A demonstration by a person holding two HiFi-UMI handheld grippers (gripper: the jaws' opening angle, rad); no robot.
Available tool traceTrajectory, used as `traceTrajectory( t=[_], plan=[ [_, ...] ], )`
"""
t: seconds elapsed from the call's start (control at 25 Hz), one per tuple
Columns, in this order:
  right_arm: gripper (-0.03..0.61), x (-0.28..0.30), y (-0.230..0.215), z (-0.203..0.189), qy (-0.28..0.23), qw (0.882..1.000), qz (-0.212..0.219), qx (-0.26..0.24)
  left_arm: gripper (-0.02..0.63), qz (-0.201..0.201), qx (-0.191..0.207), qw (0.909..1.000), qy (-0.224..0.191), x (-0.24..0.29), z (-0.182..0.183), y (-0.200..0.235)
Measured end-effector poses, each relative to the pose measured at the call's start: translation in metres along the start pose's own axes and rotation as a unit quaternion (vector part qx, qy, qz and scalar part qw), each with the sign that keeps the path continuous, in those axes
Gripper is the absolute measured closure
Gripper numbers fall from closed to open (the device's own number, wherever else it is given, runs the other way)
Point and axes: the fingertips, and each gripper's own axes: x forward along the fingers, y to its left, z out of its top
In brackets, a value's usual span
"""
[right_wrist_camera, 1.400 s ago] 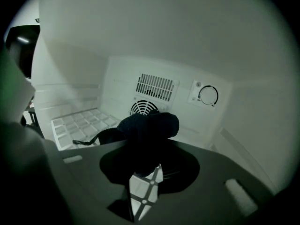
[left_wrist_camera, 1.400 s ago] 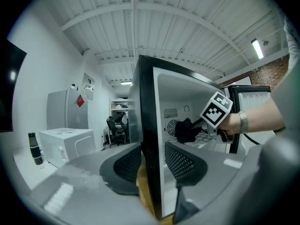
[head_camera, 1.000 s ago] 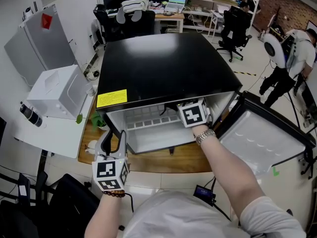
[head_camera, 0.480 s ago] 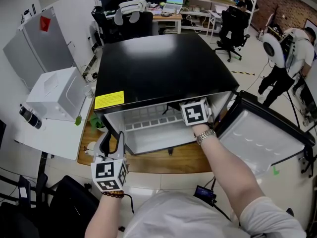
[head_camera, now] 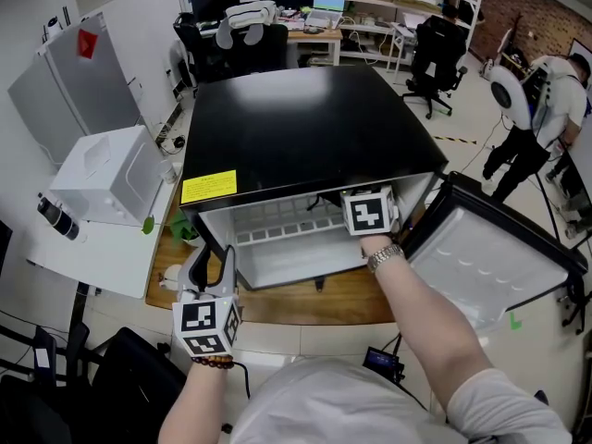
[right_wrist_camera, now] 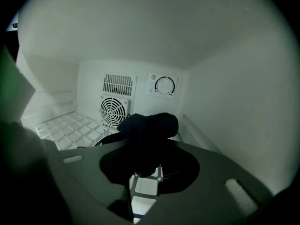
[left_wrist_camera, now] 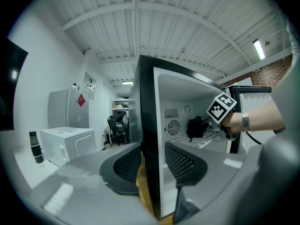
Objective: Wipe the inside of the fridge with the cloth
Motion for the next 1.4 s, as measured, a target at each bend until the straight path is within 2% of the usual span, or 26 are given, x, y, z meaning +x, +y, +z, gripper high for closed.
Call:
traceTrajectory(
  t=[0.24,0.6,1.0,1.4],
  plan=[
    [0.474,-0.014,0.021,0.018,-0.049,0.998,0.039,0.006,0.460,-0.003,0.000,1.0000,-0.001,0.001,0.000,0.000],
    [0.476,-0.046,0.082,0.051,-0.108,0.988,0.102,-0.029,0.462,-0.007,-0.001,1.0000,-0.003,0.000,0.000,0.000],
    [0.476,-0.076,0.166,0.070,-0.147,0.968,0.199,-0.045,0.462,-0.011,0.001,0.9999,-0.004,0.000,0.000,-0.001],
    [0.476,-0.094,0.237,0.059,-0.145,0.944,0.293,-0.047,0.462,-0.013,-0.001,0.9999,-0.005,0.000,-0.001,-0.001]
  ],
)
